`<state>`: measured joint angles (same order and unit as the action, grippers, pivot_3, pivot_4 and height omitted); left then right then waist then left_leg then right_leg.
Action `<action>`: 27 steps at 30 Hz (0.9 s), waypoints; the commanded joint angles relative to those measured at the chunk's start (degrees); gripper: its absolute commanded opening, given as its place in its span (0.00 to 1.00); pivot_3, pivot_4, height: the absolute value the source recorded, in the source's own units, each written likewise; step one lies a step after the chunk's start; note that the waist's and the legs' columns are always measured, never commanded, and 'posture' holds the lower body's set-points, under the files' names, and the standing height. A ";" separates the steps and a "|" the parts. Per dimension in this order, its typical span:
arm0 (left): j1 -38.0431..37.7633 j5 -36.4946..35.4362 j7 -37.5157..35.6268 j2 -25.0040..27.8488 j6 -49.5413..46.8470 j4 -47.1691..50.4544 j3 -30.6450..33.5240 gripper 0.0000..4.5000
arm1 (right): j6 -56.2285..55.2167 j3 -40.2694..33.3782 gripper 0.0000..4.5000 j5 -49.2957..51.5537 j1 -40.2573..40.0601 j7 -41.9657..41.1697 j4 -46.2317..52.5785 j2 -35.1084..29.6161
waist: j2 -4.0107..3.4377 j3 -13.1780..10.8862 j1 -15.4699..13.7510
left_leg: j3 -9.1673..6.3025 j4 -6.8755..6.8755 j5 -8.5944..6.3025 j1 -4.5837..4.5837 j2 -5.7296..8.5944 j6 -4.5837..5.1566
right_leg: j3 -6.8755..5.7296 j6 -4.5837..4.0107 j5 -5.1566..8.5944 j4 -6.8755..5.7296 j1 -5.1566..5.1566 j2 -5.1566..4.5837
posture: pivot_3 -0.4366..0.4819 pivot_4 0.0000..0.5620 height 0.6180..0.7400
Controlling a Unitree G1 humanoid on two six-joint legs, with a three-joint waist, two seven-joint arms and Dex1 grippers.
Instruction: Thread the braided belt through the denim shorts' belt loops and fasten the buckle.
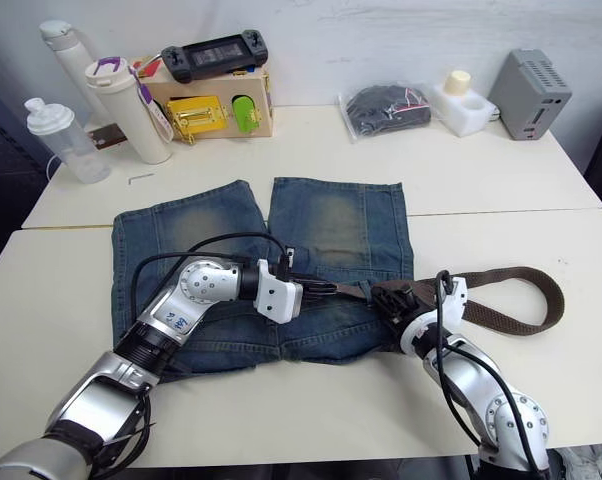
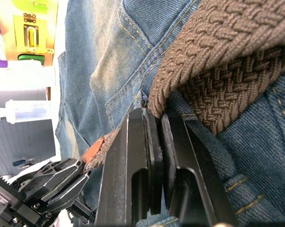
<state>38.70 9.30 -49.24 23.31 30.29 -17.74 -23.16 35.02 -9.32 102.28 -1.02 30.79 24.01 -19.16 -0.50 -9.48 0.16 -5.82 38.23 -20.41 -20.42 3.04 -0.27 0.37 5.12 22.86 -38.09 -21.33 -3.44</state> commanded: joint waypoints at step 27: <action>-0.32 -2.00 -2.22 -0.58 -4.61 5.72 0.58 0.00 | -1.21 3.87 0.27 -60.53 -16.62 -46.38 22.98 -35.36 | 0.38 -0.11 -0.98 | 0.05 0.09 0.01 -0.06 0.08 0.04 | 0.00 0.02 -0.01 0.09 -0.05 0.01 | 0.48 0.27 1.00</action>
<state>38.58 8.68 -51.05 22.92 26.20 -14.41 -23.14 36.24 -5.65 45.58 -17.30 -13.74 45.73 -54.87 -0.12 -9.59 -0.81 -5.77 38.32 -20.40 -20.48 3.13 -0.23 0.37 5.14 22.85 -38.00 -21.40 -3.43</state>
